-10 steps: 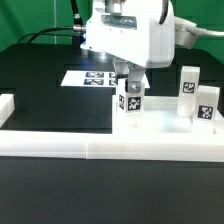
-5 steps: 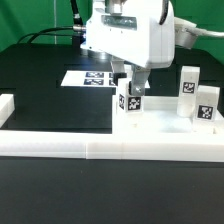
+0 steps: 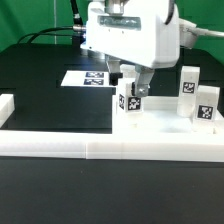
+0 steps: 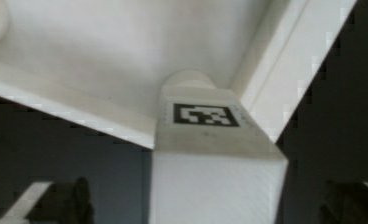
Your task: Assemble square table
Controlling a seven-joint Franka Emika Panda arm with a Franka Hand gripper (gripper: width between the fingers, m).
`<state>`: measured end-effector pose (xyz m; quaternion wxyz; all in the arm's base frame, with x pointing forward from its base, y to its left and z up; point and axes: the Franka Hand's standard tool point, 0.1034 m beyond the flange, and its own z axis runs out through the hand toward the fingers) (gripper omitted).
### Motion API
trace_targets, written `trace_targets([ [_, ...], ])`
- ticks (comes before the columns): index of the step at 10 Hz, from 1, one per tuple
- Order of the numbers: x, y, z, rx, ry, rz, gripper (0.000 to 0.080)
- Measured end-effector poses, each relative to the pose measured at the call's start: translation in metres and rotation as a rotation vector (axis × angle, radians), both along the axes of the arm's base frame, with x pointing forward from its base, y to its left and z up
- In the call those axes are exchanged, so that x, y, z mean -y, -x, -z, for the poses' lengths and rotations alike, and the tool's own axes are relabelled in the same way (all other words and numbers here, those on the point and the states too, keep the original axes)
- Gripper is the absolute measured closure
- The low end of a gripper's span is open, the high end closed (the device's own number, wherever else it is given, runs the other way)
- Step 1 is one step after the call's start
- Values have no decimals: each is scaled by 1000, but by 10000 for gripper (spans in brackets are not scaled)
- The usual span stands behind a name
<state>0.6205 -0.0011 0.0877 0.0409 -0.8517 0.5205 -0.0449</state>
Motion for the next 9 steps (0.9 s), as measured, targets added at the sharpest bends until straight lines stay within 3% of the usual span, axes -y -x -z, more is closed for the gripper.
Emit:
trace_targets([
  [2, -2, 0, 0, 1, 36, -205, 150],
  [3, -10, -1, -2, 2, 84, -420, 150],
  [5, -27, 4, -2, 3, 114, -721, 150],
  [6, -23, 4, -4, 6, 134, -909, 150],
  [7, -8, 3, -6, 11, 150, -1041, 150],
  [9, 6, 3, -5, 4, 175, -1186, 150],
])
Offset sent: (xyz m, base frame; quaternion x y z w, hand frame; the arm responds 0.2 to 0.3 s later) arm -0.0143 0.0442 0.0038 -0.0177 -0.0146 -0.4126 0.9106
